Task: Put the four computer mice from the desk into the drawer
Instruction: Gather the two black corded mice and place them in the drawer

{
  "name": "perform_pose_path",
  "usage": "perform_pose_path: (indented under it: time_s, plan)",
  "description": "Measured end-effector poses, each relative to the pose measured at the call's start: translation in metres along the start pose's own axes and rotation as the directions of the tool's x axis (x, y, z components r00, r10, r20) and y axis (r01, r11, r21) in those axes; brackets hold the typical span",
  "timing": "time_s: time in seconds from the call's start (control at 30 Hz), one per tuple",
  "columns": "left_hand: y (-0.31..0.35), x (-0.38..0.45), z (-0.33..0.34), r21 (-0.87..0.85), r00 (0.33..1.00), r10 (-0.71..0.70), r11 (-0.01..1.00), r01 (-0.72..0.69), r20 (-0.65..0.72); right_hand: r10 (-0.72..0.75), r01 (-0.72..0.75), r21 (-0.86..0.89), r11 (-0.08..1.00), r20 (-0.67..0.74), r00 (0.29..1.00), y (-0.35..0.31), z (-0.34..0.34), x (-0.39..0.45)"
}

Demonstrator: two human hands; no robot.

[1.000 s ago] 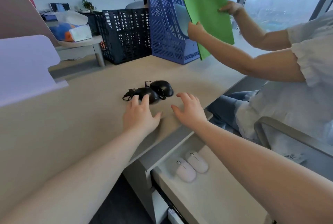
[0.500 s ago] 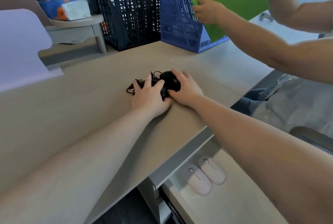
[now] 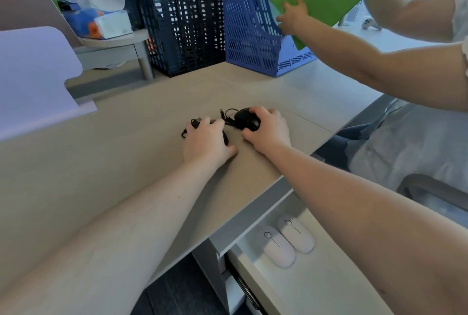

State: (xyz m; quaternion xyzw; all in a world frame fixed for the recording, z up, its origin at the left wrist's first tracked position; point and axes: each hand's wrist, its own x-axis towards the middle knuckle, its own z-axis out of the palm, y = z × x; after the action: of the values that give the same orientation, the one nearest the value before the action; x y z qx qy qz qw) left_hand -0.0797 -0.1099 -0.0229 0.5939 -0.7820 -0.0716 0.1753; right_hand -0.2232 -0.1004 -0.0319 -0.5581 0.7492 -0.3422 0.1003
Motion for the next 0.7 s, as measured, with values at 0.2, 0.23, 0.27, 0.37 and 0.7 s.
perform_pose_path:
  time_s: [0.2, 0.23, 0.27, 0.37, 0.7]
  plan:
    - [0.013, -0.043, -0.003, -0.087, 0.997, 0.066, 0.994, -0.070, -0.038, 0.098, -0.089, 0.172, 0.981, -0.047, 0.994, 0.008, -0.027, -0.044]
    - [0.015, -0.052, -0.004, -0.081, 0.995, 0.086, 0.993, -0.089, -0.043, 0.116, -0.102, 0.209, 0.973, -0.053, 0.992, 0.009, -0.034, -0.054]
    - [0.017, -0.061, -0.003, -0.052, 0.993, 0.114, 0.992, -0.116, -0.041, 0.132, -0.115, 0.235, 0.965, -0.057, 0.990, 0.011, -0.041, -0.064]
    - [0.023, -0.084, -0.003, 0.043, 0.989, 0.150, 0.988, -0.149, -0.007, 0.152, -0.135, 0.247, 0.959, -0.049, 0.987, 0.019, -0.064, -0.099]
    - [0.084, -0.161, -0.028, -0.015, 0.984, 0.143, 0.990, -0.143, 0.106, 0.200, -0.188, 0.233, 0.954, -0.031, 0.979, 0.055, -0.135, -0.176]
